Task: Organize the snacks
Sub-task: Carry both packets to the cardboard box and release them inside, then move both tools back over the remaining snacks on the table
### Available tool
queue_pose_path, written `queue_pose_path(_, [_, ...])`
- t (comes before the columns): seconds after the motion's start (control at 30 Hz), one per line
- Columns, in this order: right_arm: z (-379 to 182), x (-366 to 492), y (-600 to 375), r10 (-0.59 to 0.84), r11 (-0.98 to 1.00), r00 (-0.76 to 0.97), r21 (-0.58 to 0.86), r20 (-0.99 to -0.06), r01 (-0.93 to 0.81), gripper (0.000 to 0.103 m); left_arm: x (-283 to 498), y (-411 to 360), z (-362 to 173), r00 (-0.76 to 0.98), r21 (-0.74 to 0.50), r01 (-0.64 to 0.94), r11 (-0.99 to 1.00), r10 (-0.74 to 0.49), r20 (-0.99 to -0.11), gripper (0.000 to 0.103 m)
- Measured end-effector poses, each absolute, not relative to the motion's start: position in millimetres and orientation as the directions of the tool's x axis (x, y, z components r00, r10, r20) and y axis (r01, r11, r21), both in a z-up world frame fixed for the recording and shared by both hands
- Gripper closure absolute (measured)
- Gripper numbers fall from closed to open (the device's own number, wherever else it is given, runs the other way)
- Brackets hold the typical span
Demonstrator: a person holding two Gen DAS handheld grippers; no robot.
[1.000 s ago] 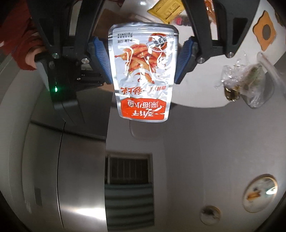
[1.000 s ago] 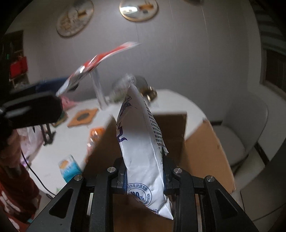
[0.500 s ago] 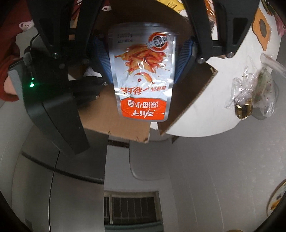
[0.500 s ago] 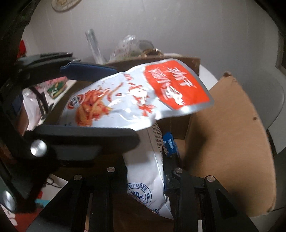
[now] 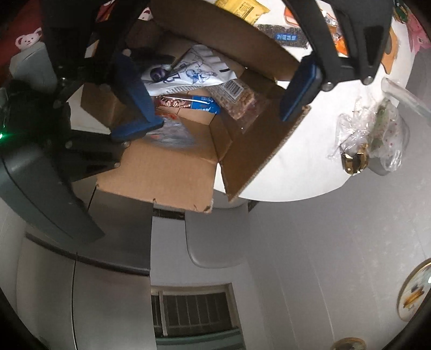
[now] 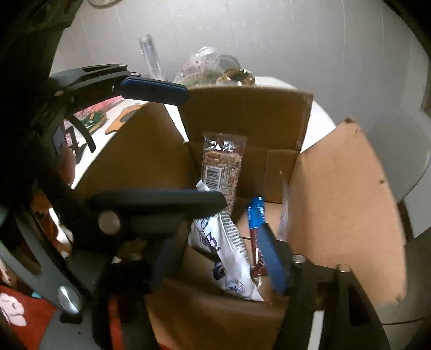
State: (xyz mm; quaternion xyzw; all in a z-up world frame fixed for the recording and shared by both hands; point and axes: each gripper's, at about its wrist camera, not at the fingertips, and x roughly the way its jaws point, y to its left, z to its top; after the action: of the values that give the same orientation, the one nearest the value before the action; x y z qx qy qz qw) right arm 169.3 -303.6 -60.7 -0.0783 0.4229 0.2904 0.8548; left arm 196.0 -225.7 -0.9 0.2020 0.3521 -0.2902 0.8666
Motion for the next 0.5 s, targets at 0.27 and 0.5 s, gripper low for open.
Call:
queue_pose_path(0.27, [-32,144,-313,0.383,0.850,0.567,0.037,-0.729,-0.526,0.023,168,-204,27,0.634,0.142,0.625,0.768,-0.393,-0.666,0.002])
queue_pose_path(0.5, [3,106,-318,0.365,0.870,0.673,-0.022,-0.644,-0.493,0.008,137,-175,52,0.690,0.136,0.584,0.800,-0.400,-0.603,0.002])
